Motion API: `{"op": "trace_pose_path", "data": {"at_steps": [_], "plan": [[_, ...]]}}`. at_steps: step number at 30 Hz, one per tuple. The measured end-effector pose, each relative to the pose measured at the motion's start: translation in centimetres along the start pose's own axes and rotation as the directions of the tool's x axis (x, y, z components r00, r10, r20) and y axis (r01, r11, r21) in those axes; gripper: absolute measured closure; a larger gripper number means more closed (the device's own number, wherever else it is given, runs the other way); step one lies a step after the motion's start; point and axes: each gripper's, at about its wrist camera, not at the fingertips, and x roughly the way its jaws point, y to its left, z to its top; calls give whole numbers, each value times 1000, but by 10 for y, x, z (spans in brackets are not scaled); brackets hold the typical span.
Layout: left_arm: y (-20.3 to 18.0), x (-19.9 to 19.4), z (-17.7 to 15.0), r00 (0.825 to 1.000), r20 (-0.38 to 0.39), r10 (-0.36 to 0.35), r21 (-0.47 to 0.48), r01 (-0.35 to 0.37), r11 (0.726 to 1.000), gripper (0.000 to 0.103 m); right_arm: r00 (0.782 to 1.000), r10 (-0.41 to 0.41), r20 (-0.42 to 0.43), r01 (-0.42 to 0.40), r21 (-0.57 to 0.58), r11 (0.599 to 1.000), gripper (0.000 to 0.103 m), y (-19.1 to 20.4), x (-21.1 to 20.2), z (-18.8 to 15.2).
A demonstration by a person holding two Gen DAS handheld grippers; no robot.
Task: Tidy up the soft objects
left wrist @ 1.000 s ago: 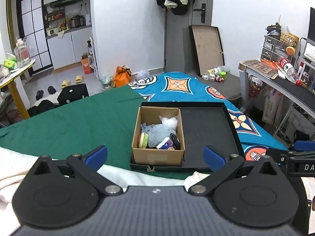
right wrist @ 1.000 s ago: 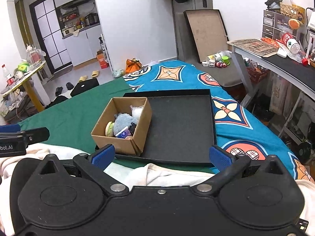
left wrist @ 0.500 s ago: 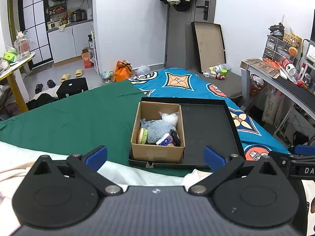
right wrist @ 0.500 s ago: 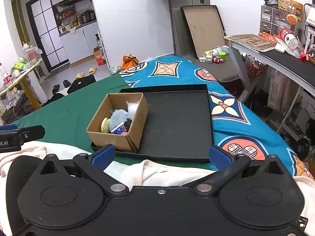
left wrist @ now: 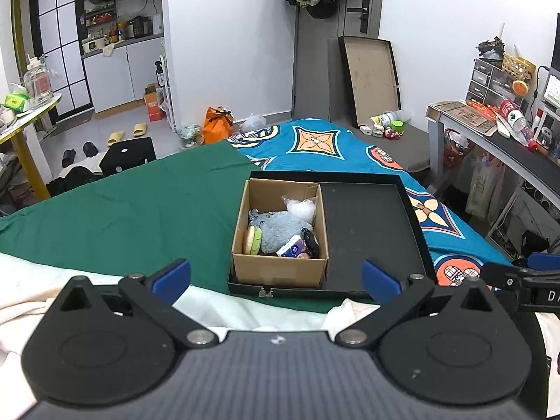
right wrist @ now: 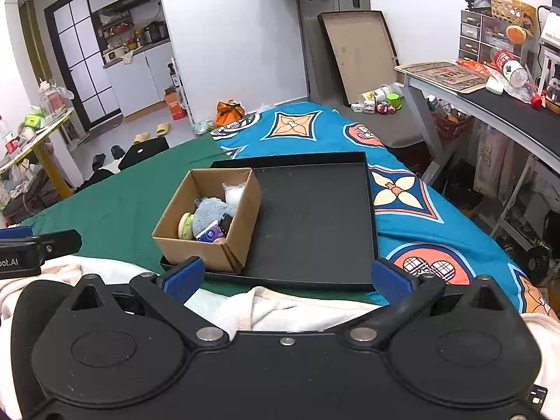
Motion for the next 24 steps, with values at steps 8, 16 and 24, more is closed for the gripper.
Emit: {"op": "trace_pose_path", "data": {"at_steps": [8, 16, 24], "plan": [[-1, 1, 0, 1000, -4, -2, -3, 2, 1000, 0, 1000, -2, 1, 2, -12, 1000, 0, 2, -1, 0], [0, 4, -3, 1000, -12, -8, -7, 8, 1000, 0, 1000, 10, -3, -10, -13, 1000, 0, 2, -1, 0], [1, 6, -5, 1000, -18, -9, -5, 9, 1000, 0, 1000, 9, -5, -10, -12, 1000, 0, 1, 0, 0]]}}
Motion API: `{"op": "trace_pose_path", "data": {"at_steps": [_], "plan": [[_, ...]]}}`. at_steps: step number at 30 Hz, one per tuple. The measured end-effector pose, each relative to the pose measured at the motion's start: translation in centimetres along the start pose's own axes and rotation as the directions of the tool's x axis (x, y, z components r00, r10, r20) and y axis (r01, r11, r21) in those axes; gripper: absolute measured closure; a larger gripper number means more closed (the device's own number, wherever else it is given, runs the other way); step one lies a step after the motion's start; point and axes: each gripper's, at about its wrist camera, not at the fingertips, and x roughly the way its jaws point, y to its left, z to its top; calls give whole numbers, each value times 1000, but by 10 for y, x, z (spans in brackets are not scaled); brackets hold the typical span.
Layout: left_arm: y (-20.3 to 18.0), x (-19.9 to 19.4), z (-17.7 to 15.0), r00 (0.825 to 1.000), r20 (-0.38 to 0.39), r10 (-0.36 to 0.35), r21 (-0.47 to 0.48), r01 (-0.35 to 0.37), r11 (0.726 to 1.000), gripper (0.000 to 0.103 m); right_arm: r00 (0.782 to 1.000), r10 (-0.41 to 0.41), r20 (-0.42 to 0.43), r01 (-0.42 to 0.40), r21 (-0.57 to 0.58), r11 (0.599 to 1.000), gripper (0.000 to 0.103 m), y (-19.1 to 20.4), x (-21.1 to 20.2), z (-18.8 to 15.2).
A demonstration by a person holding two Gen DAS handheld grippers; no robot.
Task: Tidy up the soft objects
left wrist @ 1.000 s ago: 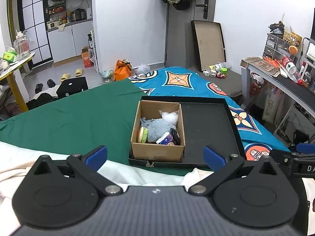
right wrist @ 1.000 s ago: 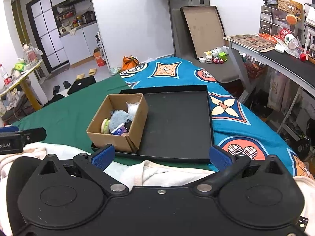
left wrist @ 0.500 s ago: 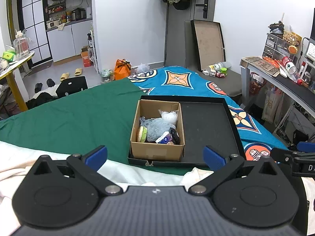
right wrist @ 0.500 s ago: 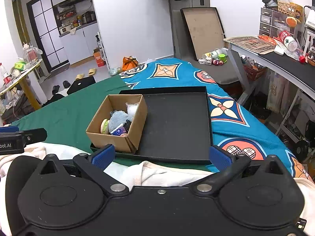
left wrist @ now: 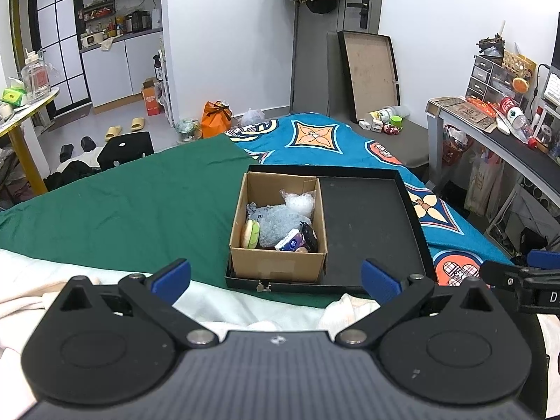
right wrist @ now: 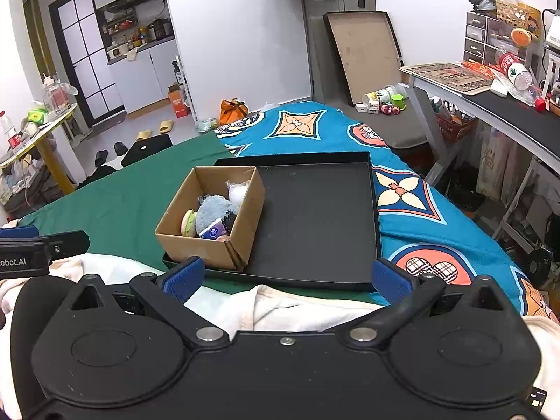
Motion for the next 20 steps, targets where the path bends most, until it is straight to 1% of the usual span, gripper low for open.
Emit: {"op": "trace_pose_path", "data": {"at_steps": [20], "plan": [[-7, 10, -3, 1000, -21, -23, 16, 24, 1000, 0, 1000, -4, -19, 5, 8, 1000, 0, -2, 9, -4]]}}
